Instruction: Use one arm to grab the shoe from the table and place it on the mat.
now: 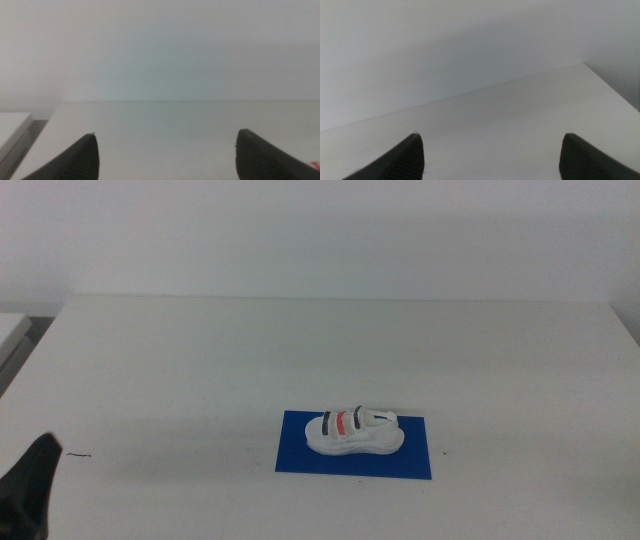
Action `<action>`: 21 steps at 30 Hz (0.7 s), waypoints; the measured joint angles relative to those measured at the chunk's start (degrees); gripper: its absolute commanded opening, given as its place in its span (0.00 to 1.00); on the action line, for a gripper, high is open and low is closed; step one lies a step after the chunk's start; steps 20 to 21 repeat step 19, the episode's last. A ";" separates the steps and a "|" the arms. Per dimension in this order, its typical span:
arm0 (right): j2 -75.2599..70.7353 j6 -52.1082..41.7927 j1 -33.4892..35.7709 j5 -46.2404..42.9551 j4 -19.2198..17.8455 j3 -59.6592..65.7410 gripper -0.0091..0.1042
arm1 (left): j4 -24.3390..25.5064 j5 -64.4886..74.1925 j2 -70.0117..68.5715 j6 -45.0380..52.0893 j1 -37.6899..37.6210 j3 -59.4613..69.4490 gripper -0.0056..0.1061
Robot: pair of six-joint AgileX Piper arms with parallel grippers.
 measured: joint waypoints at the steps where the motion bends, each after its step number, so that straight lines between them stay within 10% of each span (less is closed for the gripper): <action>1: 0.00 0.00 0.00 0.00 0.00 0.00 0.78 | 0.23 0.30 -1.86 -0.23 0.64 0.83 0.89; 21: 0.00 0.00 0.00 0.00 0.00 0.00 0.78 | 1.02 2.29 -12.22 -0.60 3.67 4.93 0.89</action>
